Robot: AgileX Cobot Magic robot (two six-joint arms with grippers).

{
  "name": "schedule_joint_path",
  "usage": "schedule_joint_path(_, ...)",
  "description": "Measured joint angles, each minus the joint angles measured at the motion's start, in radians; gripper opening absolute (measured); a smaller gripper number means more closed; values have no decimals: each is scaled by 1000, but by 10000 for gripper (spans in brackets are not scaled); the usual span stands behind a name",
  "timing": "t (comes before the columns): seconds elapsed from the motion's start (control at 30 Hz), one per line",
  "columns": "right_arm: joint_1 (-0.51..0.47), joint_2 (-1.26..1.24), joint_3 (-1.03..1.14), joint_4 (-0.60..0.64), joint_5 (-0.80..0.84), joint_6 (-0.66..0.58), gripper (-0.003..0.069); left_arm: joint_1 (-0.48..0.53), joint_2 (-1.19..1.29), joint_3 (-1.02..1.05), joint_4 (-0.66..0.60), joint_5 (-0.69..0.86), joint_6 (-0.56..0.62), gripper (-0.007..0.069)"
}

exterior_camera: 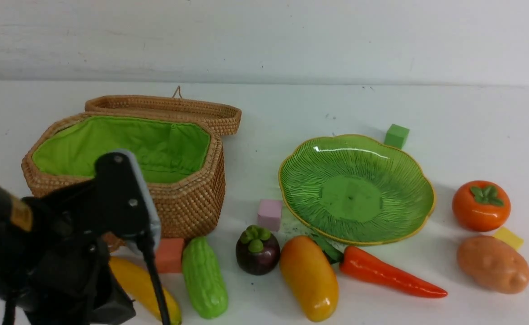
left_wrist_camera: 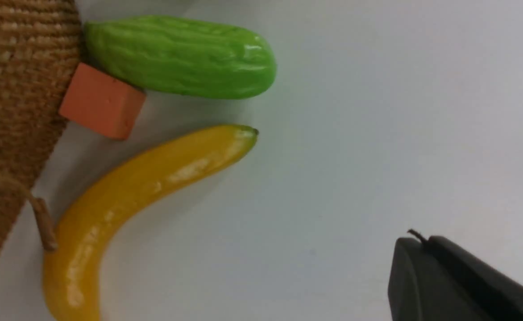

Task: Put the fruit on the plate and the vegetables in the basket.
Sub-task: Use the left arm to grab a banana and put it into the right plate

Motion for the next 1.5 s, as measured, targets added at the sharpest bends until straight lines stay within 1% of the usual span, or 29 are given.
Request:
schedule_joint_path(0.07,0,0,0,-1,0,-5,6,0,89,0,50,-26,103,14)
schedule_joint_path(0.1,0,0,0,-1,0,-5,6,0,96,0,50,-26,103,14)
schedule_joint_path(0.17,0,0,0,-3,0,-8,8,0,181,0,115,-31,145,83)
schedule_joint_path(0.27,0,0,0,-16,0,-9,13,0,267,0,177,-66,155,208)
schedule_joint_path(0.3,0,0,0,-17,0,-10,13,0,278,0,181,-72,155,218)
schedule_joint_path(0.33,0,0,0,-25,0,-10,15,0,318,0,205,-122,156,300)
schedule_joint_path(0.5,0,0,0,-26,0,-11,15,0,391,-1,230,-262,148,524)
schedule_joint_path(0.57,0,0,0,-26,0,-11,15,0,412,-1,253,-280,147,577)
schedule_joint_path(0.63,0,0,0,-26,0,-11,15,-1,433,-1,290,-286,147,590)
schedule_joint_path(0.77,0,0,0,-26,0,-11,18,-2,470,-2,374,-295,143,567)
schedule_joint_path(0.8,0,0,0,-26,0,-11,20,-2,488,-2,399,-296,142,540)
schedule_joint_path(0.9,0,0,0,-26,0,-11,20,-3,512,-13,420,-315,140,473)
schedule_joint_path(0.93,0,0,0,-26,0,-11,20,-3,512,-13,420,-315,140,473)
schedule_joint_path(0.97,0,0,0,-26,0,-11,20,-3,520,-19,425,-321,140,422)
schedule_joint_path(1.03,0,0,0,-26,0,-11,20,-3,525,-22,430,-322,140,382)
schedule_joint_path(1.07,0,0,0,-26,0,-11,20,-3,525,-26,430,-321,140,344)
schedule_joint_path(1.17,0,0,0,-27,0,-14,20,-2,525,-29,430,-300,139,181)
schedule_joint_path(1.3,0,0,0,-27,0,-15,20,-2,524,-32,429,-266,139,10)
schedule_joint_path(1.33,0,0,0,-27,0,-15,21,-2,522,-32,429,-257,139,-14)
schedule_joint_path(1.5,0,0,0,-27,0,-16,23,-2,513,-32,420,-232,139,-12)
